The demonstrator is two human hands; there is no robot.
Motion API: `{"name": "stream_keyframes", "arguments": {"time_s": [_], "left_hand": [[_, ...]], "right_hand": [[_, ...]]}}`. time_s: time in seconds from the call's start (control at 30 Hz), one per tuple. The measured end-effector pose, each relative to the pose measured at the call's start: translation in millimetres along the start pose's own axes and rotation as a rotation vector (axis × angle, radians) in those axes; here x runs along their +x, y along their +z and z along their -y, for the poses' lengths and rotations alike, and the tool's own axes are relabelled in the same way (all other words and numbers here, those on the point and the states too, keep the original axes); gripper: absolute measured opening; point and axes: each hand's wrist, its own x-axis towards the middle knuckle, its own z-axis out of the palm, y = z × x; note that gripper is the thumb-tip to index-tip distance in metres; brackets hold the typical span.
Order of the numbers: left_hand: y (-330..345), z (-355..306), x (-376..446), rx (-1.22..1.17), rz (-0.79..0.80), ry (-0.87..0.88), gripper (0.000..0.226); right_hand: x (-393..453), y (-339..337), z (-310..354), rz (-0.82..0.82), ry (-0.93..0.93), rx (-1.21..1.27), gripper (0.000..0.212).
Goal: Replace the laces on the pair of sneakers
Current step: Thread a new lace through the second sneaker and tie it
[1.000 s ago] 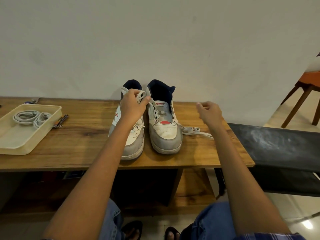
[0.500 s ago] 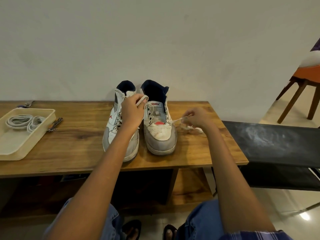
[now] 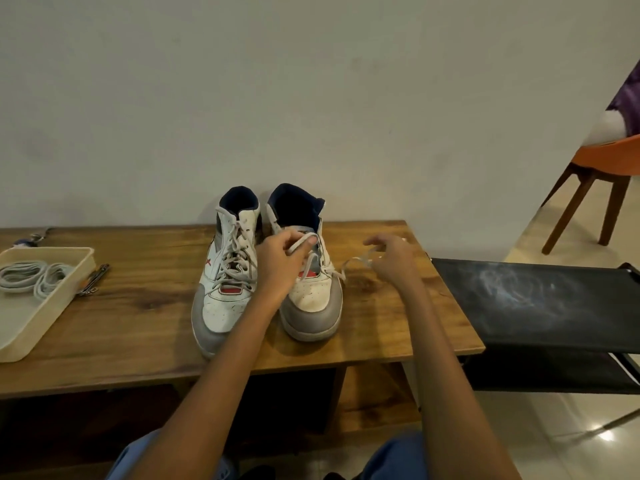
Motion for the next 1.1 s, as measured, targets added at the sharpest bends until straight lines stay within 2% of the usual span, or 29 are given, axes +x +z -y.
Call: {"name": "stream_keyframes", "arguments": {"time_s": [0.07,0.13,0.2,0.27,0.37,0.43,0.63,0.73,0.83,0.97,1.03,1.1], "left_hand": [[2.9,1.7,2.3,-0.033,0.043,-0.011,0.016],[2.8,3.1,3.9,-0.078,0.051,-0.037,0.019],[1.5,4.2,5.4,-0.099,0.043,-0.024,0.019],[0.7,4.8,5.5,-0.059,0.036,0.035,0.023],[0.2,1.6,3.4,0.007,0.004,0.164,0.028],[2.2,2.5,3.8,-0.008,0.026,0.185,0.03],[13.0,7.1,0.6,-0.05,0.102,0.197,0.03],[18.3,6.5,0.0,-0.045,0.066,0.206,0.035],[18.7,-0.5,-1.2,0.014,0.035,0.202,0.035],[6.0,-25.8,16.9,0.096,0.003,0.196,0.039],[-5.7,-61.0,34.8,0.108,0.007,0.193,0.026],[-18.7,-102.8,53.6,0.132,0.003,0.214,0.025]], "right_hand": [[2.5,-4.1,5.6,-0.123,-0.023,0.139,0.041],[6.4,-19.9,8.4,-0.33,-0.026,0.328,0.044],[9.6,-35.5,6.0,-0.528,-0.047,0.426,0.039],[9.6,-44.1,2.4,-0.601,-0.047,0.541,0.029],[6.9,-43.1,1.7,-0.565,-0.052,0.649,0.017],[5.0,-37.5,4.3,-0.518,-0.058,0.676,0.015],[1.7,-23.2,19.2,-0.281,-0.004,0.738,0.06],[-2.8,-14.6,32.8,-0.21,0.076,0.834,0.07],[-11.6,-9.1,55.4,-0.248,0.051,0.873,0.059],[-13.4,-22.5,93.3,-0.254,-0.094,0.896,0.023],[-9.9,-42.3,118.8,-0.239,-0.169,0.871,0.022],[-7.6,-66.4,149.4,-0.229,-0.242,0.825,0.034]]}}
